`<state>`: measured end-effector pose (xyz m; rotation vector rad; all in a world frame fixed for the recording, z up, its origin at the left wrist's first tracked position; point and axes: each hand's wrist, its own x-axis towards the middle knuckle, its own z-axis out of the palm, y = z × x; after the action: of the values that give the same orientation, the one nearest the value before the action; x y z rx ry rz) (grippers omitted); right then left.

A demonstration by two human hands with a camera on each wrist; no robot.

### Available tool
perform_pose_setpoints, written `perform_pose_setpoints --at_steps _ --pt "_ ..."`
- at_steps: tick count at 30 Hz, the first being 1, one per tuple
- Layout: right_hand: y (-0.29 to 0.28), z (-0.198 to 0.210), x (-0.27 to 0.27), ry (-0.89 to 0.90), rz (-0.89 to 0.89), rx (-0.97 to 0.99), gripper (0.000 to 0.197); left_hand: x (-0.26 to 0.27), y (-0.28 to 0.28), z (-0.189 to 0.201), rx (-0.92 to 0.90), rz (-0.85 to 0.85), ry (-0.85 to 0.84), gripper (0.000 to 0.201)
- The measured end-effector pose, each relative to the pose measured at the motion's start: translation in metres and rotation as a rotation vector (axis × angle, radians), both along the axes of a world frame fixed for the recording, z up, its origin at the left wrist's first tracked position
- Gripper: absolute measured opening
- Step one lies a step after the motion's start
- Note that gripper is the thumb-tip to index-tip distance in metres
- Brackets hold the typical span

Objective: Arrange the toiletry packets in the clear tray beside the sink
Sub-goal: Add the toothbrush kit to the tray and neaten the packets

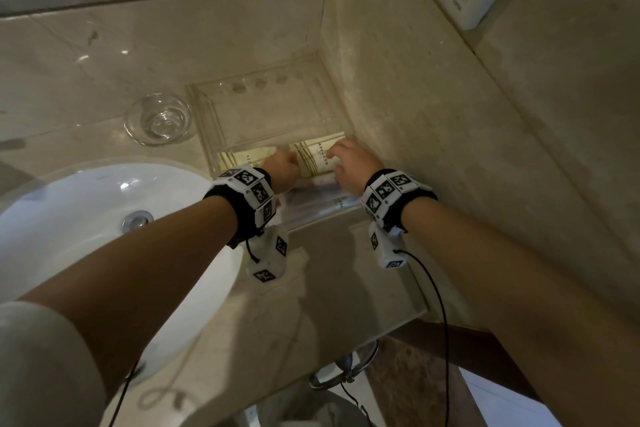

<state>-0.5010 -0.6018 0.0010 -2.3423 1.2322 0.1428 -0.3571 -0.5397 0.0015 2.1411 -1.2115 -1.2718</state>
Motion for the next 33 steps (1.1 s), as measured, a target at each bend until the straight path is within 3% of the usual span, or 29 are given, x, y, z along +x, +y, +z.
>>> perform_pose_setpoints --at_steps 3,6,10,17,25,33 --pt "0.002 0.005 -0.003 0.067 0.027 -0.016 0.026 0.009 0.005 0.003 -0.004 -0.001 -0.082 0.033" --pt "0.005 0.009 -0.004 0.178 0.094 0.096 0.049 0.017 0.01 0.007 0.011 -0.045 -0.1 0.034" --pt "0.008 0.006 -0.002 0.261 0.11 0.152 0.057 0.016 0.019 0.008 0.098 -0.218 -0.19 0.047" --pt "0.015 -0.001 -0.004 0.22 0.08 0.182 0.049 0.006 0.022 -0.002 0.135 -0.341 -0.319 0.062" --pt "0.017 0.002 -0.006 0.267 0.124 0.12 0.034 0.0 0.022 -0.003 0.124 -0.465 -0.499 0.05" --pt "0.021 0.008 -0.005 0.239 0.104 -0.005 0.019 -0.002 0.022 0.002 0.031 -0.383 -0.411 0.024"
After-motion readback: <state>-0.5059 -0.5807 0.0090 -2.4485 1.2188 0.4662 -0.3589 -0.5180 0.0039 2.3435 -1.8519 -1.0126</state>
